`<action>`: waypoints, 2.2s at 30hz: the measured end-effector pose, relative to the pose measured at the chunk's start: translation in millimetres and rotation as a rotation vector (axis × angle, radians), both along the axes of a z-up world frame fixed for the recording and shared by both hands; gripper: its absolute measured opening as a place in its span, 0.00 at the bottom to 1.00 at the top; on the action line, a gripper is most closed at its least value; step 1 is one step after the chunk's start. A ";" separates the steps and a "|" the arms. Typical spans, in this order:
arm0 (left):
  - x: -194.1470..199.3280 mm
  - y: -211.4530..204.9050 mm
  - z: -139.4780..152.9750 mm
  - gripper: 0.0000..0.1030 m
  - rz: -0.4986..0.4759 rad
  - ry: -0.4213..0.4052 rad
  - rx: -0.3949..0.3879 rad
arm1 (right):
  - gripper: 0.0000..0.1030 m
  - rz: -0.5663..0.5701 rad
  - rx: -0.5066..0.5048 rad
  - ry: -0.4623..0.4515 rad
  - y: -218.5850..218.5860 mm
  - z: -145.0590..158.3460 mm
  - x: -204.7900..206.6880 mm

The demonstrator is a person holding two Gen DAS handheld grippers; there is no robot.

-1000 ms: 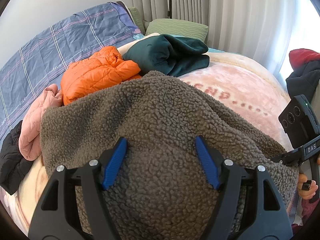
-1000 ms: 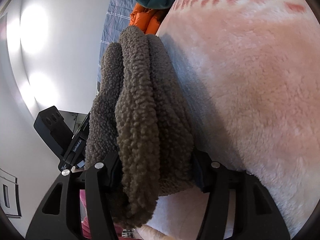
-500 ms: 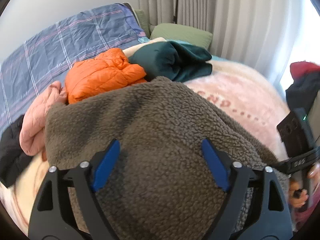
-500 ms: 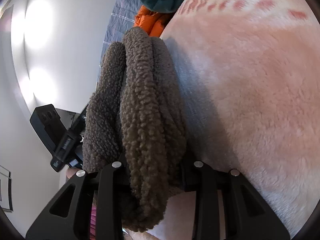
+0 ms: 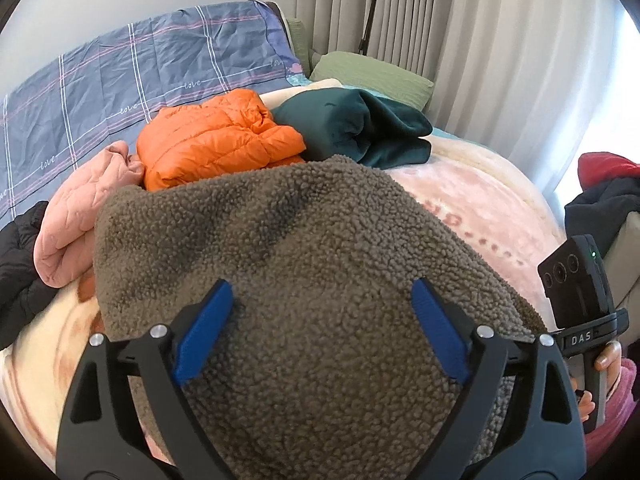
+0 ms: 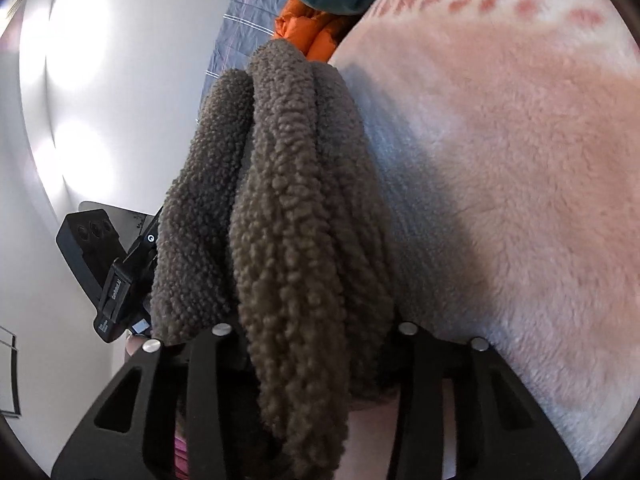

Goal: Fold large clothes

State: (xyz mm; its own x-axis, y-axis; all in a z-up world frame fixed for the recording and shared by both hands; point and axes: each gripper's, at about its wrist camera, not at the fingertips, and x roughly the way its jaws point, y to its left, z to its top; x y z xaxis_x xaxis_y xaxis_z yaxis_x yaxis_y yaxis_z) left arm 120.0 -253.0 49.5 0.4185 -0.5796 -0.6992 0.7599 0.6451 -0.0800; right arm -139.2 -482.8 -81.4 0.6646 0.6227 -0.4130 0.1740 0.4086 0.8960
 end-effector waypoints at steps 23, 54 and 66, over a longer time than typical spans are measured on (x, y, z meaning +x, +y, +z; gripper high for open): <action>119.1 81.1 -49.2 0.98 0.270 0.342 -0.149 | 0.40 0.014 0.024 -0.048 -5.8 -7.2 -11.4; 149.8 93.2 -74.9 0.94 0.167 0.398 -0.278 | 0.39 -0.004 -0.121 -0.047 14.3 24.9 -24.5; 173.9 108.0 -106.0 0.98 0.133 0.569 -0.415 | 0.44 -0.016 -0.157 -0.058 13.2 23.7 -19.0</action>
State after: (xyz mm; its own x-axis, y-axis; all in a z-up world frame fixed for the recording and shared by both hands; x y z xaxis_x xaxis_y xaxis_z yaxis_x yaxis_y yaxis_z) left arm 293.9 -145.0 -56.6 0.1404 -0.8144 -0.5630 0.4445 0.5600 -0.6992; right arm -158.2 -469.6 -57.7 0.6995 0.5424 -0.4653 0.1318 0.5420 0.8300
